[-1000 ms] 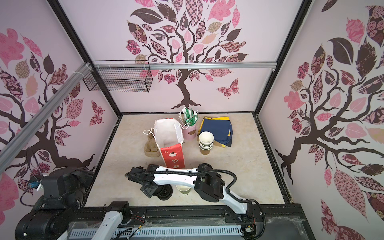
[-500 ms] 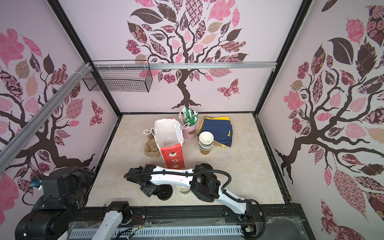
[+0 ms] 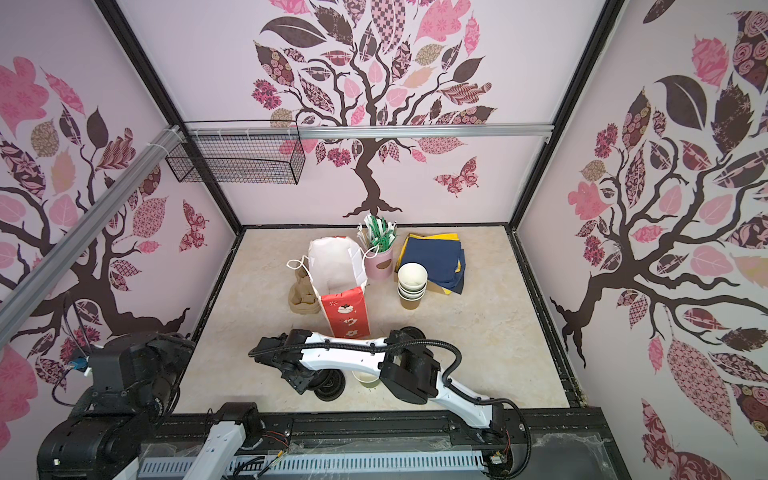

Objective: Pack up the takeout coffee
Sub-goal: 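Lower the right gripper onto a loose black lid and grasp it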

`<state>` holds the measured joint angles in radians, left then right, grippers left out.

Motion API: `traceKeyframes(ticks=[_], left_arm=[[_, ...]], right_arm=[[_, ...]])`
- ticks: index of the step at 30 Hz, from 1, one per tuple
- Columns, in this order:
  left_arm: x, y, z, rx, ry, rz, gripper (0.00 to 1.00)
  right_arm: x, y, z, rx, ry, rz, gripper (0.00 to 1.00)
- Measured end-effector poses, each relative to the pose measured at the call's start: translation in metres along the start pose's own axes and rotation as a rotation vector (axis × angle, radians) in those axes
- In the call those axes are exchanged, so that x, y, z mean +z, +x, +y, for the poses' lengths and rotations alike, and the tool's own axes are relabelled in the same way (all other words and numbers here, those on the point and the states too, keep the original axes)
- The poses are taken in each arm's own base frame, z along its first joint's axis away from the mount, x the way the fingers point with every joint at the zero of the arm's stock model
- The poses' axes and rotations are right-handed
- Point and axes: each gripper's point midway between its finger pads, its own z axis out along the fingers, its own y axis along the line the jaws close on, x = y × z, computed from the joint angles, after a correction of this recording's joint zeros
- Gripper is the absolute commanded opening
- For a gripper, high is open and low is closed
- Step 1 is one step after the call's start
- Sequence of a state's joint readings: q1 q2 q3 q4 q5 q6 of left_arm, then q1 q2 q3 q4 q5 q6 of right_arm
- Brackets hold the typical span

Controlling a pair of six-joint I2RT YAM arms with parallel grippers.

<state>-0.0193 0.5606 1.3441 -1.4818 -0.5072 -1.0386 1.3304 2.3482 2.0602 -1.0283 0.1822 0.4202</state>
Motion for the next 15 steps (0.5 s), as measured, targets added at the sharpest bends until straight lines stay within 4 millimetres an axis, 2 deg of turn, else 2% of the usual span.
traceKeyframes(ticks=[15], left_arm=[[0.0039,-0.0002,-0.0069,0.005,0.008,0.003,0.67]], right_arm=[[0.0001,0.0017,0.0019,0.003,-0.011,0.009,0.81]])
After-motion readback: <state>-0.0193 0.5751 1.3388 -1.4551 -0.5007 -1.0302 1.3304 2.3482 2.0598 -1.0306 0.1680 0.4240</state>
